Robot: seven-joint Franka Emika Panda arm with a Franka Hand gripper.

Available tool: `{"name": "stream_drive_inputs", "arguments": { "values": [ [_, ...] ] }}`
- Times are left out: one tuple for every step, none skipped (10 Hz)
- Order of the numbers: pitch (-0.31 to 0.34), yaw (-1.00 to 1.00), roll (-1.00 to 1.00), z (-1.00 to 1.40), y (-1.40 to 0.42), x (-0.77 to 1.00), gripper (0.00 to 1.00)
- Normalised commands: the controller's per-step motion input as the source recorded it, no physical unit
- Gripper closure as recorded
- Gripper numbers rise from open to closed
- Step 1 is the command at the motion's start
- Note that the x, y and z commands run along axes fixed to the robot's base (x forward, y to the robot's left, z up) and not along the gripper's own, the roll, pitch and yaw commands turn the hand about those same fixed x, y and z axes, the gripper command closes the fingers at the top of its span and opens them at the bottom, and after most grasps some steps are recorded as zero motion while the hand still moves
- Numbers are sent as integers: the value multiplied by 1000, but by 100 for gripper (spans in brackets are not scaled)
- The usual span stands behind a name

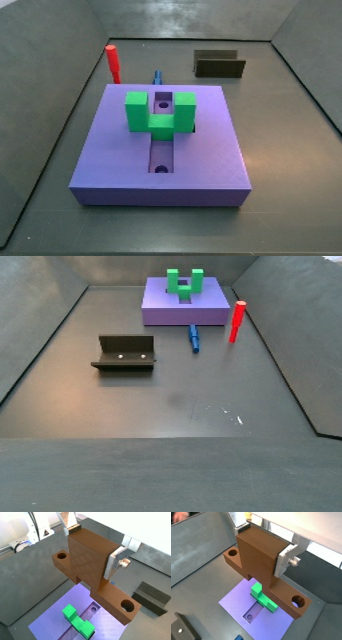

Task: Pick up the brown object. Move up. Move to above the board. Insert the brown object.
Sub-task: Insert the brown object.

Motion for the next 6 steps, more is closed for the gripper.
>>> {"name": "stream_drive_inputs", "arguments": {
  "values": [
    [-31,-1000,-116,-134,-40,0,100],
    [0,-1000,-90,-140,-26,0,100],
    [0,-1000,-37,-123,0,0,100],
    [-19,-1000,-36,-89,0,0,100],
    [-67,-1000,-66,-49,-11,0,100],
    [-23,-1000,-34,-26,0,0,100]
  ]
}}
